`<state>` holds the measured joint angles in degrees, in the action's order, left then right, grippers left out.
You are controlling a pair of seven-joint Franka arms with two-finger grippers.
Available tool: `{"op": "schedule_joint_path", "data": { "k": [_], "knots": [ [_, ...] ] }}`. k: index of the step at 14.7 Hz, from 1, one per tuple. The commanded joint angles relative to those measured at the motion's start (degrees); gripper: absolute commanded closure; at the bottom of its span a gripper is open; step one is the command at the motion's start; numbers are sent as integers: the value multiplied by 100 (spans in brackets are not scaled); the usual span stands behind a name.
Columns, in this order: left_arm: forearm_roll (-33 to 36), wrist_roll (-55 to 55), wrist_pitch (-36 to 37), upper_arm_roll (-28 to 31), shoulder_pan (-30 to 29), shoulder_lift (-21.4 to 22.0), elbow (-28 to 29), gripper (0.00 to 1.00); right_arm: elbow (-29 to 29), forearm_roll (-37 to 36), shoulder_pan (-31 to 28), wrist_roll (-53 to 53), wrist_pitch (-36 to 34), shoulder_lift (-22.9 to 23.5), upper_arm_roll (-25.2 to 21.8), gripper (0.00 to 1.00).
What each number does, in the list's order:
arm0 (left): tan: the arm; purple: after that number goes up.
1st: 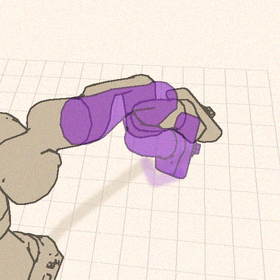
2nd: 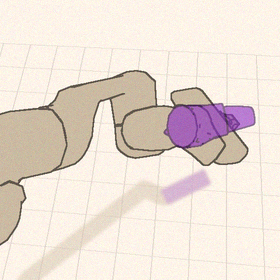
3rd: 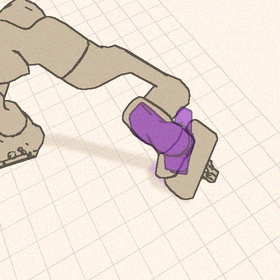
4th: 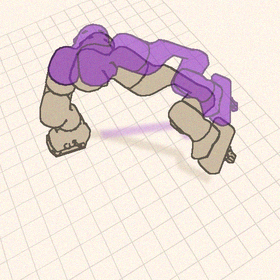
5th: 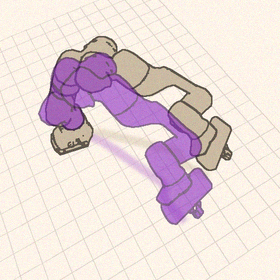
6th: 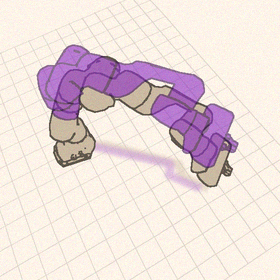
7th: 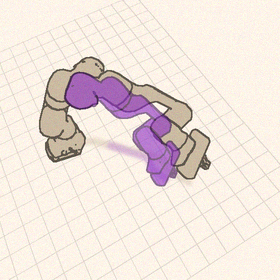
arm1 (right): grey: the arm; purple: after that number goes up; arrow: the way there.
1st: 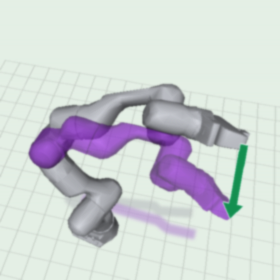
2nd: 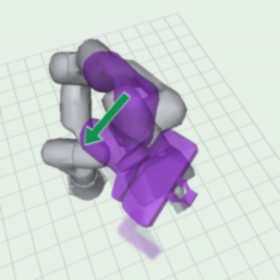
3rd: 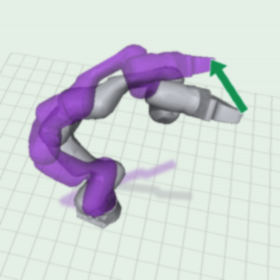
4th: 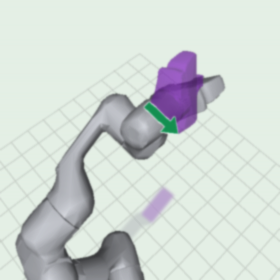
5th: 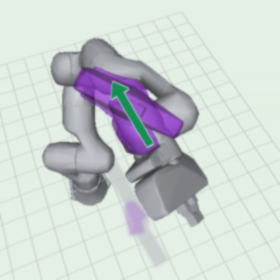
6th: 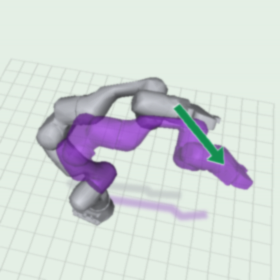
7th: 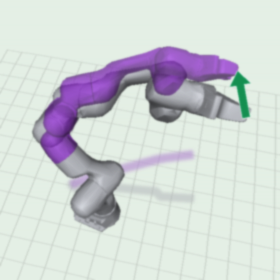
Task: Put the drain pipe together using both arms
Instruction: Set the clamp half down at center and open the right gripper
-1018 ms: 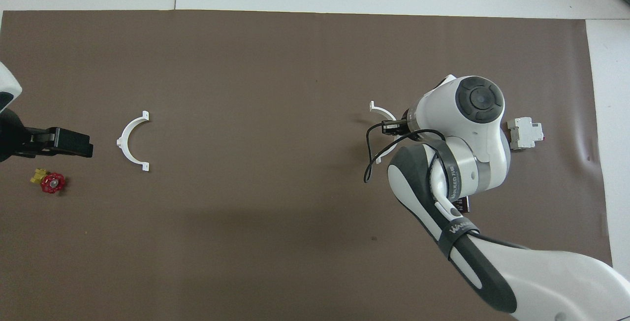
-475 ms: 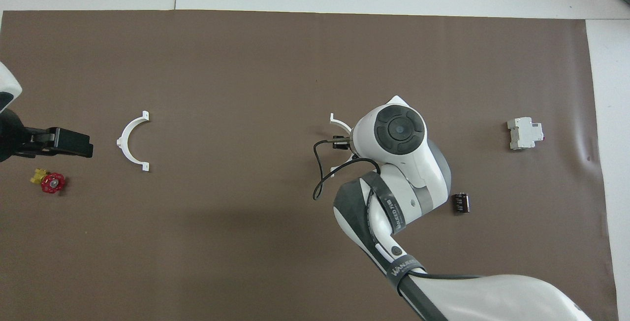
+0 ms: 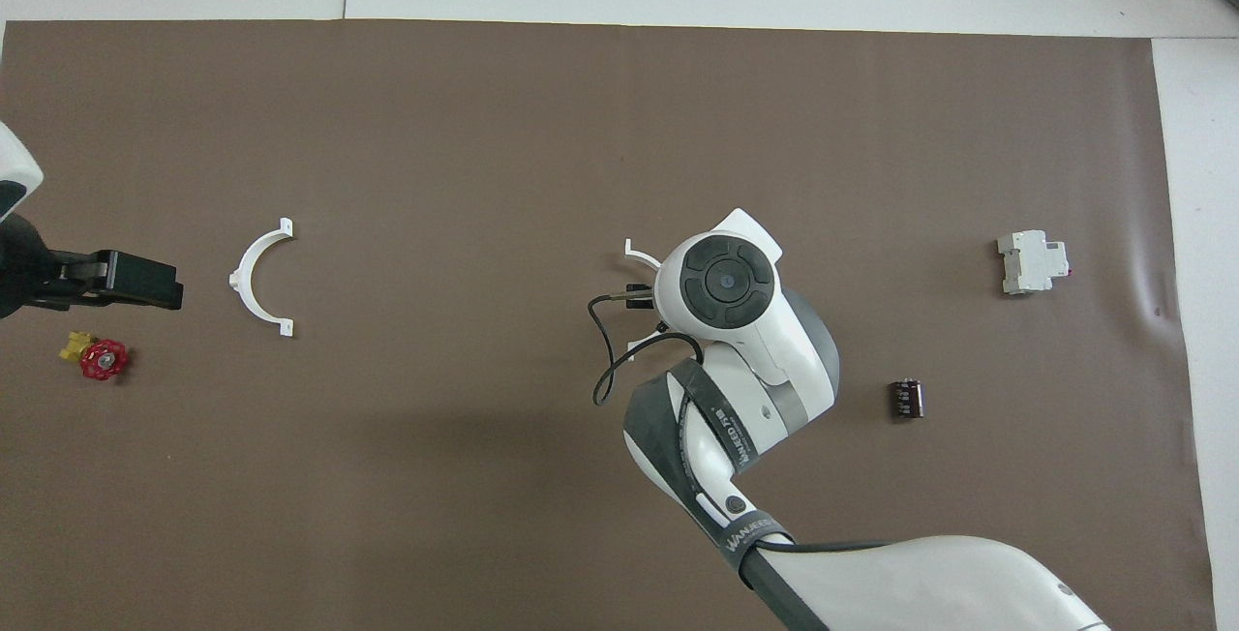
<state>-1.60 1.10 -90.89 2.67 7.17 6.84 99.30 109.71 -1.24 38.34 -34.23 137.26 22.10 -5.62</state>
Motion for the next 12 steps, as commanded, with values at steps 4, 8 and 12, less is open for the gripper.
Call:
{"op": "schedule_joint_path", "data": {
  "k": [4,8,12],
  "knots": [
    [98,40,28,15,21,80,46,0,209,-157,113,-163,407,40,17,0],
    [98,40,27,15,21,80,46,0,69,-166,-106,-66,14,-283,-53,0],
    [98,40,27,15,21,80,46,0,-160,-122,-1010,591,-1216,-1065,-44,0]
  ]
}}
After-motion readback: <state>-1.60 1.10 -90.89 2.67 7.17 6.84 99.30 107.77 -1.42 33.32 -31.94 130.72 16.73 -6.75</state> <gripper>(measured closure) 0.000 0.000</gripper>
